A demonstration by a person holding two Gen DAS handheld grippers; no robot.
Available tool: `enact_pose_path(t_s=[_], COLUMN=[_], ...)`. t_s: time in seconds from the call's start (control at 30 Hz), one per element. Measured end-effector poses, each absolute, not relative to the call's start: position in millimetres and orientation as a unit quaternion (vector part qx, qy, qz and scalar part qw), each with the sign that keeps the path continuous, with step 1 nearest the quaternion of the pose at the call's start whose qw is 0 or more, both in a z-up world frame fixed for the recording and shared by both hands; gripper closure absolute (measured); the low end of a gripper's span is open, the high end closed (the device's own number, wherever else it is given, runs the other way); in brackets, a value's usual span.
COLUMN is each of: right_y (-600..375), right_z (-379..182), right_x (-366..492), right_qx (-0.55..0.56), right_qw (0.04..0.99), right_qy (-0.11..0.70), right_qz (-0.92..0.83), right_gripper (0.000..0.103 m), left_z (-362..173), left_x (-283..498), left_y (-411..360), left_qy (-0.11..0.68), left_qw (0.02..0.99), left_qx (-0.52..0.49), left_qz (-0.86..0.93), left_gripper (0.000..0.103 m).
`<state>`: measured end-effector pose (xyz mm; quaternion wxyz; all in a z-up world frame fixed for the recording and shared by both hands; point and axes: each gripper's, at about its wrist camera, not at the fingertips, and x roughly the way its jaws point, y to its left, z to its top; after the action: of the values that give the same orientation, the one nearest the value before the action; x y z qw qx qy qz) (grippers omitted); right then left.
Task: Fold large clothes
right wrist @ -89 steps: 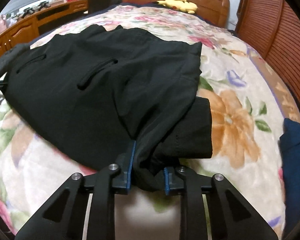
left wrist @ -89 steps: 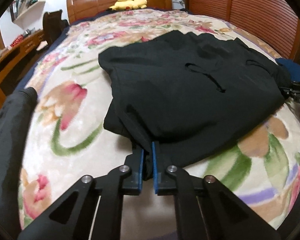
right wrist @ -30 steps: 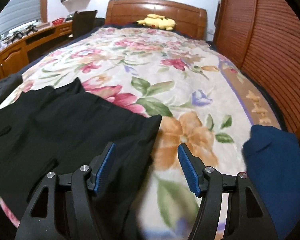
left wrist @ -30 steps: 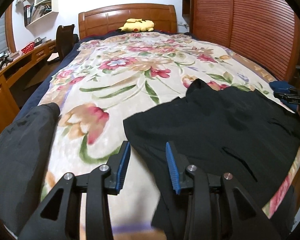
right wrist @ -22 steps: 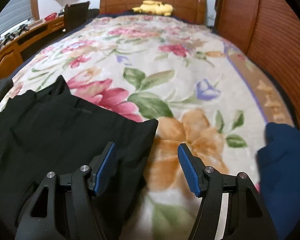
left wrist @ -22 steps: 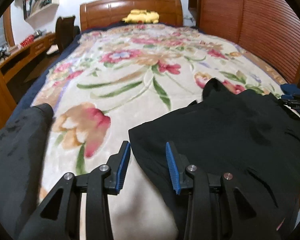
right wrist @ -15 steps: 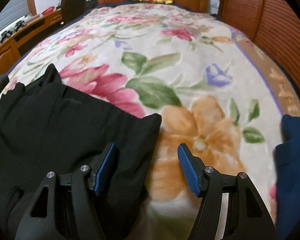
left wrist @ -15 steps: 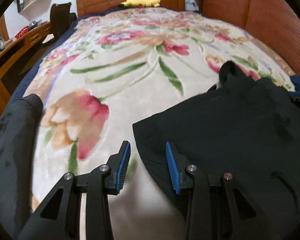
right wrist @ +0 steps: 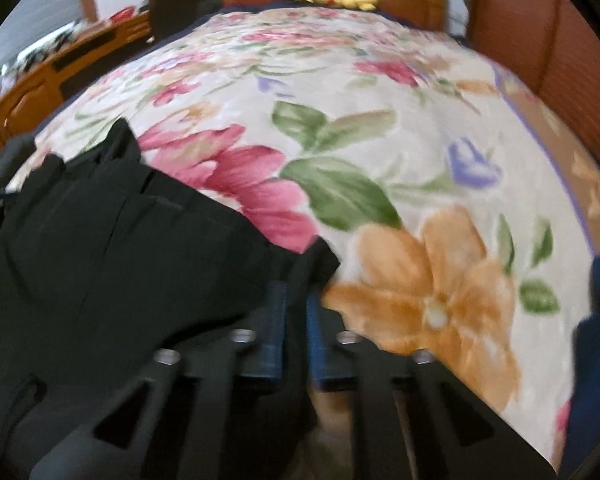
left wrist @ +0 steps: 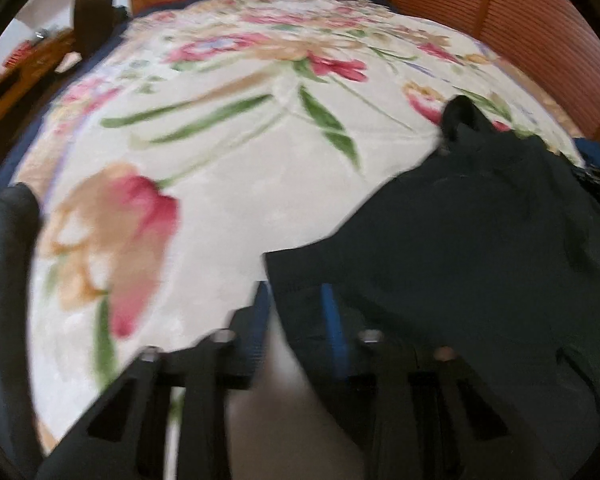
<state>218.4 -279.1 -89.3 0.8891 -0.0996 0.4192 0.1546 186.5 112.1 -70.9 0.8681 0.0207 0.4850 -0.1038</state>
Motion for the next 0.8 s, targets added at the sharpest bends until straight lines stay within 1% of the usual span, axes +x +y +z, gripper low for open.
enact_pose_path(t_s=[0.03,0.07,0.17,0.43,0.67,0.7,0.73,0.77,0.8], right_y=[-277,-275,-273,-275,-268,-269,-271,-275,-277], right_z=[-87,-83,-74,-40,-41,-40,-38,-33,-30], right_x=[218,217,218,234,248,245,242,237,234], right_qx=[-0.108,-0.114,-0.123,-0.139,-0.153,-0.154,-0.156,-0.158,-0.155], right_qw=[0.892,0.898,0.909,0.931,0.916,0.916,0.917,0.919,0.921], right_qy=[0.411,0.399,0.372,0.322,0.366,0.366,0.364,0.36,0.357], right_qz=[0.153,0.149,0.144,0.099,0.062,0.055,0.041,0.025,0.022], right_gripper=[0.1,0.1,0.1,0.101,0.1,0.095,0.086,0.074,0.067], left_z=[-70,-70,-66,-33,-14,-12,-8,-5,-2], left_x=[187,187,187,204,196,193,187,181,175], left_y=[109,104,100,111,114,115,116,117,117], left_qy=[0.482,0.481,0.472,0.411,0.391,0.391,0.391,0.39,0.388], left_qw=[0.87,0.869,0.874,0.908,0.919,0.919,0.919,0.919,0.92], left_qx=[0.035,0.052,0.076,0.078,0.046,0.042,0.037,0.035,0.032], left_qz=[-0.1,-0.098,-0.083,-0.027,-0.03,-0.032,-0.034,-0.037,-0.042], left_gripper=[0.095,0.099,0.101,0.102,0.1,0.099,0.099,0.098,0.097])
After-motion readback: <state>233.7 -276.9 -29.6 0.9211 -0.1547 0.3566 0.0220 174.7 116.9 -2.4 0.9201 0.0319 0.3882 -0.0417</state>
